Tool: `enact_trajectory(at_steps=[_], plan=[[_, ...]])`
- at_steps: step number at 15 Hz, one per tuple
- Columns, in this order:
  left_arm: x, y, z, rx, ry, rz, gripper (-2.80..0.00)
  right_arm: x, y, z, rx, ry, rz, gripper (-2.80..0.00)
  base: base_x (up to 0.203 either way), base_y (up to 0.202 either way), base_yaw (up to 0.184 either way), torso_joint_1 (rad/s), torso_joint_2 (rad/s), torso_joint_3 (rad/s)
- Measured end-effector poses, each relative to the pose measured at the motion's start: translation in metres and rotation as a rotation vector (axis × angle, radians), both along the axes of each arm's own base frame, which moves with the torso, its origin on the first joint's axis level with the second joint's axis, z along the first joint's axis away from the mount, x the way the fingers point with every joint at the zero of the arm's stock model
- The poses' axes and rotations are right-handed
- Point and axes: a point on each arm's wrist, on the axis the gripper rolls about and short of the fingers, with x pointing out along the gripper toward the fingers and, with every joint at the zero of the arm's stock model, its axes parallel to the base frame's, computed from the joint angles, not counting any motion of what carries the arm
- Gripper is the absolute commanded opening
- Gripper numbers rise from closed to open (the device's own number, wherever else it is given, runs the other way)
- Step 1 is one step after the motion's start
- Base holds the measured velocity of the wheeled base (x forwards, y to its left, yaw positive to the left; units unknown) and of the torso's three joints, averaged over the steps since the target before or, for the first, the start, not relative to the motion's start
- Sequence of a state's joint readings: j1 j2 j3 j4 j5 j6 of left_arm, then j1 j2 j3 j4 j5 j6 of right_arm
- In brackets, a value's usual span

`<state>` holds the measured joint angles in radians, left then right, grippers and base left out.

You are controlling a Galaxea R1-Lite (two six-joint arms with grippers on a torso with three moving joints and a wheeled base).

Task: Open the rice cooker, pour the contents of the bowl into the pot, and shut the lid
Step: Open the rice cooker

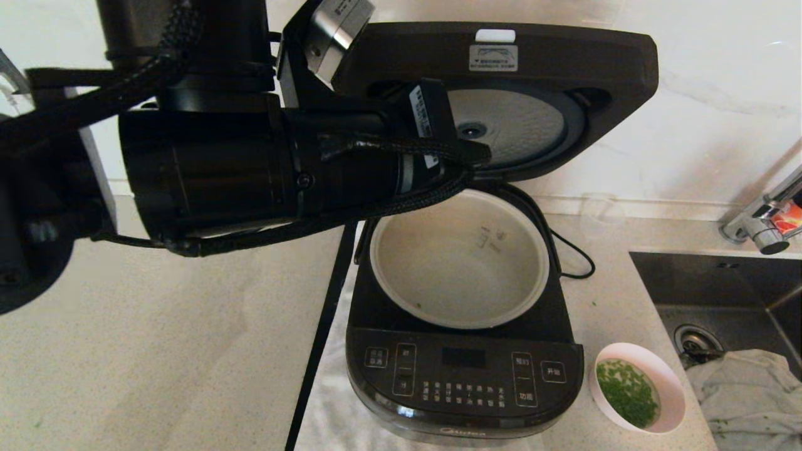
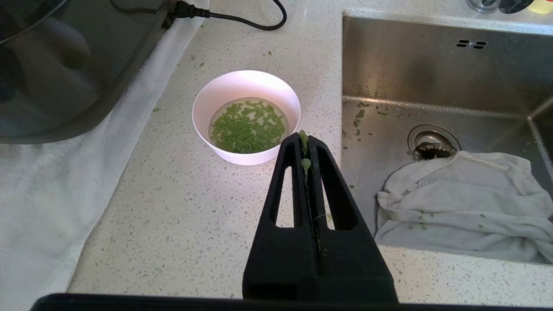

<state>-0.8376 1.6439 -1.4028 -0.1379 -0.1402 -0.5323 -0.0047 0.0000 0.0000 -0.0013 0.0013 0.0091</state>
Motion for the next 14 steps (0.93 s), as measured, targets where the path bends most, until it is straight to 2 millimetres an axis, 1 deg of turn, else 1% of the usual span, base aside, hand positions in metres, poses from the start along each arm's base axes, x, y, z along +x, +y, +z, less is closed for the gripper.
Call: enact_trajectory(at_steps=[6,9,14], plan=[[0.018,-0.006,0.013,-0.017,-0.056,0.027,-2.80,0.000,0.000,0.000,0.000,0.000,0.000,-2.80,0.000,0.000,0.000,0.000,0.00,0.000],[0.026,-0.012,0.015,-0.001,-0.097,0.048,-2.80,0.000,0.000,0.000,0.000,0.000,0.000,-2.80,0.000,0.000,0.000,0.000,0.00,0.000],[0.041,-0.024,0.015,0.022,-0.162,0.155,-2.80,0.000,0.000,0.000,0.000,0.000,0.000,-2.80,0.000,0.000,0.000,0.000,0.00,0.000]])
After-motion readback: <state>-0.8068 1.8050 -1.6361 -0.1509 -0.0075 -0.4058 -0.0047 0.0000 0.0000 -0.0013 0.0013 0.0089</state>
